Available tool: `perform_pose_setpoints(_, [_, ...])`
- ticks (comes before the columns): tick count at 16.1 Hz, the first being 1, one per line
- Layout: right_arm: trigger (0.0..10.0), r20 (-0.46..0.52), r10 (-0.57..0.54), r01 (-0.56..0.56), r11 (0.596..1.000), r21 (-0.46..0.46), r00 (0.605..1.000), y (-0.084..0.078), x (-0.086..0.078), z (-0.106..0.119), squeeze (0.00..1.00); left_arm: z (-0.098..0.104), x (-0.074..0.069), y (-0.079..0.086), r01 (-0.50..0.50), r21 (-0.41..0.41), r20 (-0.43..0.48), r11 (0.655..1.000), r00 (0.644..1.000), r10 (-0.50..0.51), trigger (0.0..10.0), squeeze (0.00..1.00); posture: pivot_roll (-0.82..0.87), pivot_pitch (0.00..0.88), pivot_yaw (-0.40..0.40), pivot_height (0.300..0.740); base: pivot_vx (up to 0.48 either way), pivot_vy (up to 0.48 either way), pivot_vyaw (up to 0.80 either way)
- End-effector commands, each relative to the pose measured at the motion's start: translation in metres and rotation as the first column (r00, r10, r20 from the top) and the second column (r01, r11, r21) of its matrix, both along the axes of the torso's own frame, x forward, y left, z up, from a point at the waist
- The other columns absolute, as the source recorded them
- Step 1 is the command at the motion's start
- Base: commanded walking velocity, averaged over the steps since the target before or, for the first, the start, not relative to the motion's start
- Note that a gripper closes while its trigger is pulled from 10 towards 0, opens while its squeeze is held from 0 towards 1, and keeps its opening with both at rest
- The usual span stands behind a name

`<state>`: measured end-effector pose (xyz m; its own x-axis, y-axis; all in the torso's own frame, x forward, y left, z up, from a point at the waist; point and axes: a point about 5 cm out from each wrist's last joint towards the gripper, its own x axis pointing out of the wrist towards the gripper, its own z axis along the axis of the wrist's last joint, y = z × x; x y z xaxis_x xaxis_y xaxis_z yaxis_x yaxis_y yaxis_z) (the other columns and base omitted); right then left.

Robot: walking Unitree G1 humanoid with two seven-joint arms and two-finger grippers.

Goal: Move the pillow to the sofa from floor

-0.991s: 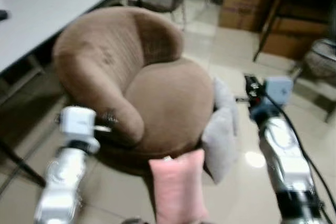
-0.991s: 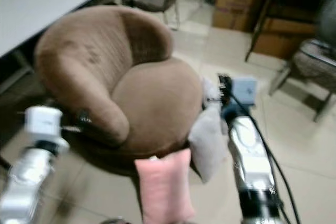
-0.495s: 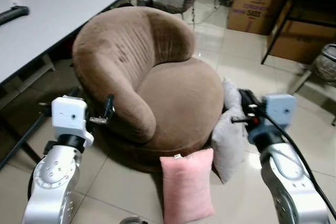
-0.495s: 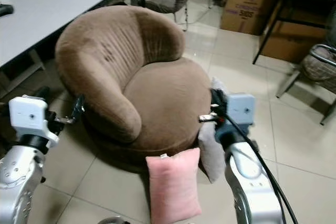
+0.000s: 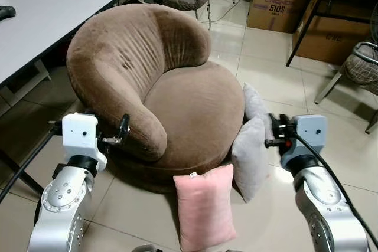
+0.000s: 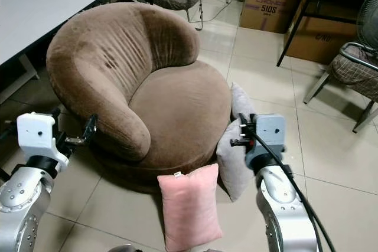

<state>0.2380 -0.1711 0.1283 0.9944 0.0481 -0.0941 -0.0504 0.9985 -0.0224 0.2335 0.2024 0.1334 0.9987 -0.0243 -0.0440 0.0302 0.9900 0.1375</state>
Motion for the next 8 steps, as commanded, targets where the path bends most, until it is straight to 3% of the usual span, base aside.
perform_pose_setpoints(1, [10.0, 0.006, -0.028, 0.028, 1.0, -0.001, 1.0, -0.008, -0.003, 0.002, 1.0, -0.001, 0.001, 0.002, -0.01, 0.037, 0.0, 0.999, 1.0, 0.01, 10.0, 1.0, 0.06, 0.0, -0.004, 0.74, 0.0, 0.0, 0.0])
perform_pose_setpoints(4, [10.0, 0.023, -0.068, 0.068, 0.997, -0.019, 0.997, -0.012, -0.005, 0.004, 1.0, -0.002, 0.002, 0.005, -0.022, 0.007, -0.008, 1.0, 1.0, 0.022, 10.0, 1.0, 0.06, 0.0, -0.005, 0.74, 0.0, 0.0, 0.0])
perform_pose_setpoints(6, [10.0, 0.048, 0.028, -0.024, 0.997, -0.076, 0.998, -0.002, -0.007, 0.006, 1.0, 0.001, 0.001, 0.003, 0.002, 0.009, 0.014, 1.0, 1.0, -0.002, 10.0, 1.0, 0.05, 0.0, -0.007, 0.74, 0.0, 0.0, 0.0])
perform_pose_setpoints(8, [10.0, 0.038, 0.066, -0.064, 0.997, -0.054, 0.997, 0.004, -0.007, 0.003, 1.0, 0.0, 0.001, 0.001, 0.011, 0.006, 0.018, 1.0, 1.0, -0.012, 10.0, 1.0, 0.06, 0.0, -0.01, 0.74, 0.0, 0.0, 0.0])
